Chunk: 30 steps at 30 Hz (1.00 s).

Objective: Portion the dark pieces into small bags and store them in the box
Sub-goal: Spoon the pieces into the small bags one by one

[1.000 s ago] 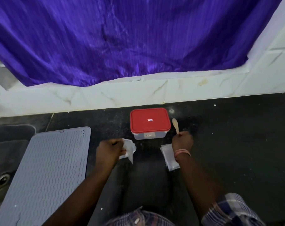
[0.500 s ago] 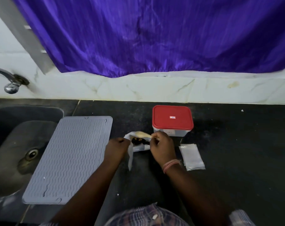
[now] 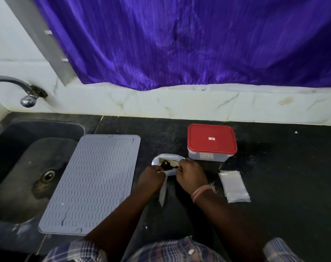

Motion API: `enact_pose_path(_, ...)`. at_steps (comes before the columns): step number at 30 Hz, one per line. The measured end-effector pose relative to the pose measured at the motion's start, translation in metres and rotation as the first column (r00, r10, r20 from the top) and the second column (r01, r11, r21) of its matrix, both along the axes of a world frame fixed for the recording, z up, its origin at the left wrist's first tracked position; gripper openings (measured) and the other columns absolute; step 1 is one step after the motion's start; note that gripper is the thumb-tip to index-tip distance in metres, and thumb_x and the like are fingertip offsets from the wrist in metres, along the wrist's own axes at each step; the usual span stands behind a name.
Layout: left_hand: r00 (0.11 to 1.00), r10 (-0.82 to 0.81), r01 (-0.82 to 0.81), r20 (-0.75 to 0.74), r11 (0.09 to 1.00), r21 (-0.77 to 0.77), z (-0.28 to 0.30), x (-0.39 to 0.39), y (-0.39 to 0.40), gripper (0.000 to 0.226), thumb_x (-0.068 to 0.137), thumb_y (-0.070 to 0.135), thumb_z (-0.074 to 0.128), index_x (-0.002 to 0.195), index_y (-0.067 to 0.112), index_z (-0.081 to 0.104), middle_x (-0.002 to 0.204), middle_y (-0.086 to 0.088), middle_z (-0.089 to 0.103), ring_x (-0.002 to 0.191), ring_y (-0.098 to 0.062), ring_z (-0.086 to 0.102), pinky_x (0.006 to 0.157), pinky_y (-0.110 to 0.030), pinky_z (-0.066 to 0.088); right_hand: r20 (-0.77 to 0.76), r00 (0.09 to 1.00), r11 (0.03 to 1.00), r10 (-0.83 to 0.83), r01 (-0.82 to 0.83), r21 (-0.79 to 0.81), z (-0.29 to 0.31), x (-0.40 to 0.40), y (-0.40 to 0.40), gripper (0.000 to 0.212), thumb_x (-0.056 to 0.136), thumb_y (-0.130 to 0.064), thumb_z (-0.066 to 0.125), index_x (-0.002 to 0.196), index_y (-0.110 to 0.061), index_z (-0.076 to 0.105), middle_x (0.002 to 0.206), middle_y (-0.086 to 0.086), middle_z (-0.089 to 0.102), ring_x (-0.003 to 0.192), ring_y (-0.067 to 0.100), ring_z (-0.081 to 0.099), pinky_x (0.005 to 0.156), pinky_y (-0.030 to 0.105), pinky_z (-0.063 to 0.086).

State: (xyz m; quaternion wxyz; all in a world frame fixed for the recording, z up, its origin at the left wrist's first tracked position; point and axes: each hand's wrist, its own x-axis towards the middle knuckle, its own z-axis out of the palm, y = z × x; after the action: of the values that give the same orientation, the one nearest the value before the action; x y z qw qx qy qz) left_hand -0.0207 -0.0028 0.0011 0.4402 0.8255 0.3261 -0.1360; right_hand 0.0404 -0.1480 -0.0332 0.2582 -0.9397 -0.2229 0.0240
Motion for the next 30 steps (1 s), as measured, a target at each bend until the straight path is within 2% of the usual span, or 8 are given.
enact_pose_path(7, 0.999, 0.004, -0.004, 0.042, 1.0, 0.006, -0.012, 0.003, -0.007, 0.046, 0.093, 0.018, 0.059, 0.139, 0.016, 0.062, 0.13, -0.01, 0.068, 0.114, -0.024, 0.066, 0.099, -0.037, 0.054, -0.271, 0.946, 0.975, -0.179, 0.208, 0.083, 0.012, 0.008, 0.011, 0.015, 0.082, -0.013, 0.062, 0.087, -0.007, 0.075, 0.087, 0.009, 0.073, 0.087, 0.022, 0.07, 0.084, 0.033, 0.056)
enact_pose_path(12, 0.998, -0.011, 0.01, 0.066, 1.0, 0.009, -0.018, 0.002, -0.006, 0.044, 0.093, 0.017, 0.06, 0.137, 0.016, 0.064, 0.131, -0.009, 0.068, 0.115, -0.022, 0.064, 0.098, -0.035, 0.052, -0.403, 0.882, 0.932, -0.246, 0.329, 0.152, 0.006, 0.008, 0.006, 0.016, 0.08, -0.007, 0.061, 0.08, -0.006, 0.077, 0.079, 0.008, 0.074, 0.078, 0.017, 0.068, 0.082, 0.027, 0.054)
enact_pose_path(18, 0.996, -0.048, 0.049, 0.078, 0.999, -0.004, -0.023, 0.001, -0.003, 0.045, 0.095, 0.015, 0.059, 0.14, 0.016, 0.062, 0.135, -0.01, 0.065, 0.118, -0.022, 0.062, 0.098, -0.031, 0.05, -0.213, 0.977, 0.999, 0.007, -0.014, -0.03, 0.012, -0.001, 0.007, 0.013, 0.086, -0.016, 0.06, 0.091, -0.013, 0.072, 0.092, 0.004, 0.07, 0.09, 0.017, 0.066, 0.086, 0.032, 0.054)
enact_pose_path(20, 0.996, -0.032, 0.033, 0.082, 0.999, -0.01, -0.025, 0.0, -0.003, 0.045, 0.095, 0.014, 0.059, 0.14, 0.015, 0.062, 0.132, -0.01, 0.067, 0.115, -0.021, 0.064, 0.098, -0.033, 0.052, -0.236, 0.971, 1.0, -0.021, 0.015, -0.025, 0.018, -0.005, 0.014, 0.017, 0.085, -0.015, 0.059, 0.093, -0.01, 0.074, 0.094, 0.006, 0.072, 0.09, 0.019, 0.066, 0.086, 0.032, 0.054)
enact_pose_path(22, 0.996, -0.022, 0.023, 0.086, 1.0, -0.018, -0.027, -0.001, -0.003, 0.045, 0.095, 0.013, 0.058, 0.14, 0.017, 0.06, 0.126, -0.01, 0.068, 0.108, -0.019, 0.065, 0.092, -0.032, 0.052, -0.492, 0.844, 0.953, -0.216, 0.293, 0.084, 0.015, 0.0, 0.017, 0.024, 0.082, -0.01, 0.059, 0.098, -0.005, 0.075, 0.091, 0.01, 0.074, 0.087, 0.022, 0.068, 0.079, 0.027, 0.053)
enact_pose_path(25, 0.995, -0.036, 0.039, 0.091, 0.999, -0.036, -0.026, -0.004, -0.003, 0.046, 0.096, 0.015, 0.057, 0.142, 0.02, 0.058, 0.126, -0.008, 0.067, 0.104, -0.014, 0.063, 0.09, -0.03, 0.052, -0.852, 0.432, 0.748, -0.296, 0.66, 0.075, 0.005, 0.013, 0.011, 0.044, 0.067, -0.006, 0.063, 0.109, 0.001, 0.07, 0.084, 0.015, 0.071, 0.064, 0.026, 0.064, 0.046, 0.024, 0.047)
enact_pose_path(27, 0.995, -0.042, 0.047, 0.095, 0.998, -0.045, -0.026, -0.004, -0.003, 0.046, 0.096, 0.015, 0.057, 0.142, 0.023, 0.059, 0.122, -0.009, 0.068, 0.104, -0.017, 0.065, 0.087, -0.03, 0.052, -0.881, 0.38, 0.728, -0.283, 0.683, 0.061, -0.013, 0.019, 0.011, 0.044, 0.066, -0.006, 0.064, 0.109, 0.0, 0.069, 0.092, 0.02, 0.072, 0.065, 0.03, 0.064, 0.041, 0.022, 0.044)
enact_pose_path(30, 0.992, -0.001, 0.009, 0.129, 0.998, -0.06, -0.027, -0.006, -0.002, 0.045, 0.096, 0.014, 0.057, 0.139, 0.025, 0.061, 0.106, -0.004, 0.07, 0.091, -0.013, 0.065, 0.075, -0.028, 0.05, -0.822, 0.456, 0.749, -0.342, 0.66, 0.055, -0.012, 0.02, 0.015, 0.032, 0.075, -0.013, 0.063, 0.105, -0.003, 0.071, 0.095, 0.018, 0.073, 0.081, 0.033, 0.072, 0.056, 0.033, 0.056)
